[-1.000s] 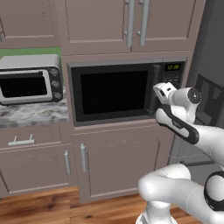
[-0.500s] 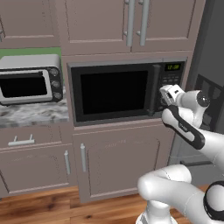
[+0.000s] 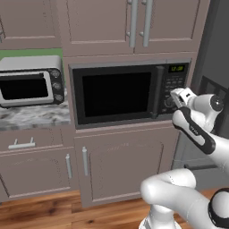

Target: Transport the fish from the fridge to the microwave and turn on the microwave.

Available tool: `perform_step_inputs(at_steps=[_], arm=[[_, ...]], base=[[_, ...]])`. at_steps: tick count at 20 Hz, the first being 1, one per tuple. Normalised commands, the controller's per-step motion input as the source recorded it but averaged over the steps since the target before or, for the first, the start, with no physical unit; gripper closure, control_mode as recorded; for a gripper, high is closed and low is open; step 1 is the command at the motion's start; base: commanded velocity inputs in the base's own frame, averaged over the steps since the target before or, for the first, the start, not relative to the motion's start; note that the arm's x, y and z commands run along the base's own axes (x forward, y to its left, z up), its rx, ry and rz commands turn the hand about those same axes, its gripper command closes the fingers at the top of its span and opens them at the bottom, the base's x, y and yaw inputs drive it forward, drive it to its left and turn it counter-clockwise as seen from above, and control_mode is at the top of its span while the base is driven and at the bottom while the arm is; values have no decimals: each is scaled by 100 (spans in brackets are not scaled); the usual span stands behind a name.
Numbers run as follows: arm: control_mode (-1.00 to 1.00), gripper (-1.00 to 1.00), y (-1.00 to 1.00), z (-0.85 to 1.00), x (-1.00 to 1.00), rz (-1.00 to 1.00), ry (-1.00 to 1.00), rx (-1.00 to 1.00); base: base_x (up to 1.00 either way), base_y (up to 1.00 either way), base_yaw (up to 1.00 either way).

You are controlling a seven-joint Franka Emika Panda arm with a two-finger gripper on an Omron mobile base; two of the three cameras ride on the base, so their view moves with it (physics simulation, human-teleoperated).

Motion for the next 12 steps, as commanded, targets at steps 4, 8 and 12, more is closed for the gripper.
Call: perform_step_inputs(at_steps=[4,8,12], arm=[[-100,-100,-22,-1,-15,0,0,0],[-100,-100,-21,-4,-17,0,0,0],[-100,-100,-21,-7,-17,0,0,0]], base=[[0,0,0],[0,0,0],[0,0,0]])
